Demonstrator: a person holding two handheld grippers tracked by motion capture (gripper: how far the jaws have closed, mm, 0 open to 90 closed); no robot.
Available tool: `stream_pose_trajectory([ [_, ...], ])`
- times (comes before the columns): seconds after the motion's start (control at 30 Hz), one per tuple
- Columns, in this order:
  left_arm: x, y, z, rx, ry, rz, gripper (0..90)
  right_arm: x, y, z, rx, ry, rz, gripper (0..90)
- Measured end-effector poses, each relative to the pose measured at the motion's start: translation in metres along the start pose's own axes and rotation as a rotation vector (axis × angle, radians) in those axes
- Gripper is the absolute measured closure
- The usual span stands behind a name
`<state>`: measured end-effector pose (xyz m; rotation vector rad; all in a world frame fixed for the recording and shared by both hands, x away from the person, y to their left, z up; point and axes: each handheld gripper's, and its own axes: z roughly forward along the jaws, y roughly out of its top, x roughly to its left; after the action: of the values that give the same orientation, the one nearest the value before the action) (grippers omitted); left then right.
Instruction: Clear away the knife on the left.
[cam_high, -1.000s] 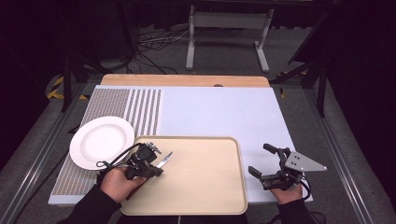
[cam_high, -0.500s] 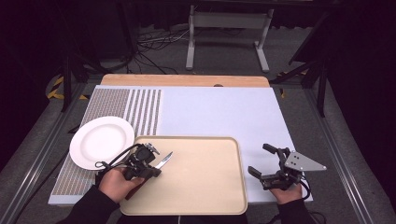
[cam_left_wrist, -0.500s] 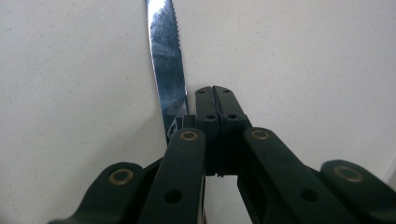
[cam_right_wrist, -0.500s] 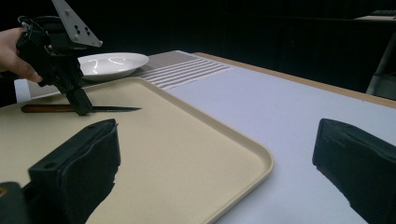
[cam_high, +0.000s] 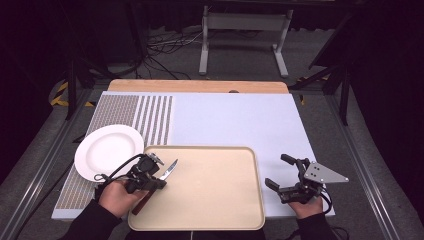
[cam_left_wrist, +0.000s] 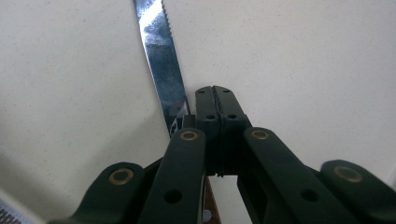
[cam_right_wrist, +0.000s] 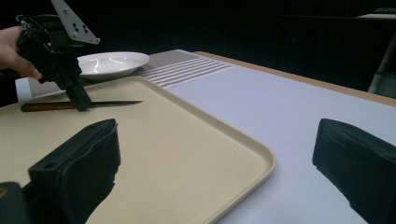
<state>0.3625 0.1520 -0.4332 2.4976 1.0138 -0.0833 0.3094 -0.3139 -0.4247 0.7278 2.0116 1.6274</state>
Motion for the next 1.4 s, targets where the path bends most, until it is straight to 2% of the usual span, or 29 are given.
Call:
stream_pose_trajectory([
  [0.07, 0.002, -0.001, -0.001, -0.001, 0.002, 0.006, 89.9, 0.0, 0.0, 0.0, 0.0, -0.001, 0.001, 1.8],
  [0.13, 0.003, -0.002, -0.001, -0.002, 0.001, -0.009, 89.8, 0.0, 0.0, 0.0, 0.003, 0.001, 0.0, 1.9],
  [0.17, 0.004, -0.002, -0.002, -0.007, 0.008, 0.005, 89.9, 0.0, 0.0, 0.0, 0.004, 0.001, 0.001, 1.9],
  [0.2, 0.004, -0.003, -0.002, -0.007, 0.002, -0.008, 89.8, 0.0, 0.0, 0.0, 0.005, 0.004, 0.001, 1.9],
  [0.53, 0.01, -0.006, -0.005, -0.011, 0.01, -0.035, 89.8, 0.0, 0.0, 0.001, 0.006, 0.006, 0.002, 1.9],
  [0.63, 0.012, -0.007, -0.005, -0.012, 0.017, -0.029, 89.8, 0.0, 0.0, 0.001, 0.006, 0.007, 0.003, 1.9],
  [0.7, 0.013, -0.007, -0.006, -0.01, 0.014, -0.046, 89.8, 0.0, 0.0, 0.001, 0.007, 0.007, 0.002, 1.9],
  [0.9, 0.015, -0.009, -0.007, -0.015, 0.025, -0.06, 89.8, 0.0, 0.0, 0.001, 0.008, 0.009, 0.001, 1.9],
  [0.93, 0.016, -0.009, -0.007, -0.02, 0.03, -0.051, 89.8, 0.0, 0.0, 0.001, 0.008, 0.009, 0.001, 1.9],
  [1.03, 0.018, -0.01, -0.008, -0.019, 0.023, -0.062, 89.8, 0.0, 0.0, 0.001, 0.007, 0.01, 0.002, 2.0],
  [1.07, 0.018, -0.011, -0.008, -0.017, 0.024, -0.077, 89.8, 0.0, 0.0, 0.001, 0.008, 0.011, 0.001, 1.9],
  [1.1, 0.019, -0.011, -0.009, -0.02, 0.03, -0.065, 89.8, 0.0, 0.0, 0.001, 0.009, 0.012, 0.001, 2.0],
  [1.4, 0.022, -0.012, -0.01, -0.028, 0.032, -0.084, 89.8, 0.0, -0.001, 0.002, 0.01, 0.014, 0.0, 2.0],
])
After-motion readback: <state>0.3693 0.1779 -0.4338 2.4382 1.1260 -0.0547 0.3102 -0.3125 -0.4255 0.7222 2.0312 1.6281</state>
